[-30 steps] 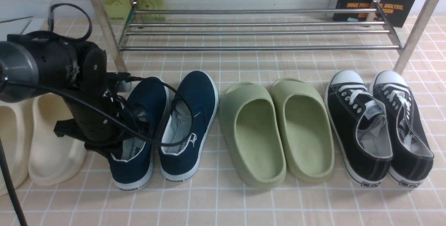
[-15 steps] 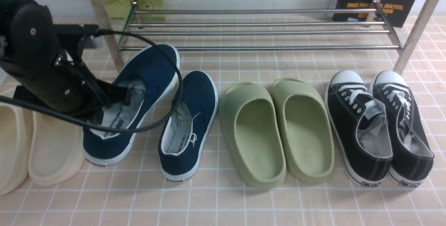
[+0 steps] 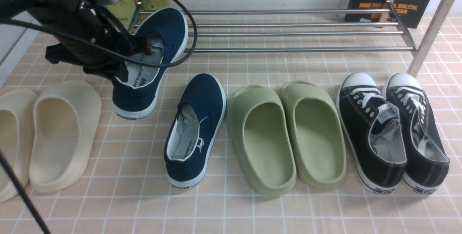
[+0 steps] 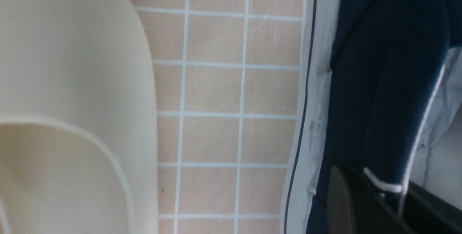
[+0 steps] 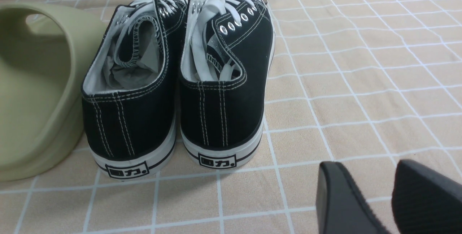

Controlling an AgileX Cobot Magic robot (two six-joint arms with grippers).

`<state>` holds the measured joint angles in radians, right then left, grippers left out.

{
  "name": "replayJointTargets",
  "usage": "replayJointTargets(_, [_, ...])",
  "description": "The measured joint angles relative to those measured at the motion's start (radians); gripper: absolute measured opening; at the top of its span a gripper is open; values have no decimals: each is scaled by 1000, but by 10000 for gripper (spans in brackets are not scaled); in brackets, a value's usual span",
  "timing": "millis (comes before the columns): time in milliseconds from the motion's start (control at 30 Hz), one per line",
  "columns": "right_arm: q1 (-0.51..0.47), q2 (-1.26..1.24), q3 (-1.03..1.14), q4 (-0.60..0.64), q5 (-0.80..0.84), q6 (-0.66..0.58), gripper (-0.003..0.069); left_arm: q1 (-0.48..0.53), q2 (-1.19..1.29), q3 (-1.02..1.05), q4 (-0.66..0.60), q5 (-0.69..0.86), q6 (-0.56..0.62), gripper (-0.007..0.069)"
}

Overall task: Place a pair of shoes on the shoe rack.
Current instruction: Use the left arm to put a shoe into the shoe rack

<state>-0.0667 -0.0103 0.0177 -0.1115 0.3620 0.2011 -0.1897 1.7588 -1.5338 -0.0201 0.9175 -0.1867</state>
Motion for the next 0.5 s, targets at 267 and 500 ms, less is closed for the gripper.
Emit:
replayJointTargets(267, [0,0,0,0,0,0,238,0,203,-237,-6,-6,-56,45])
replayJointTargets(500, [0,0,0,0,0,0,238,0,317,-371,-4,-55,-107,47])
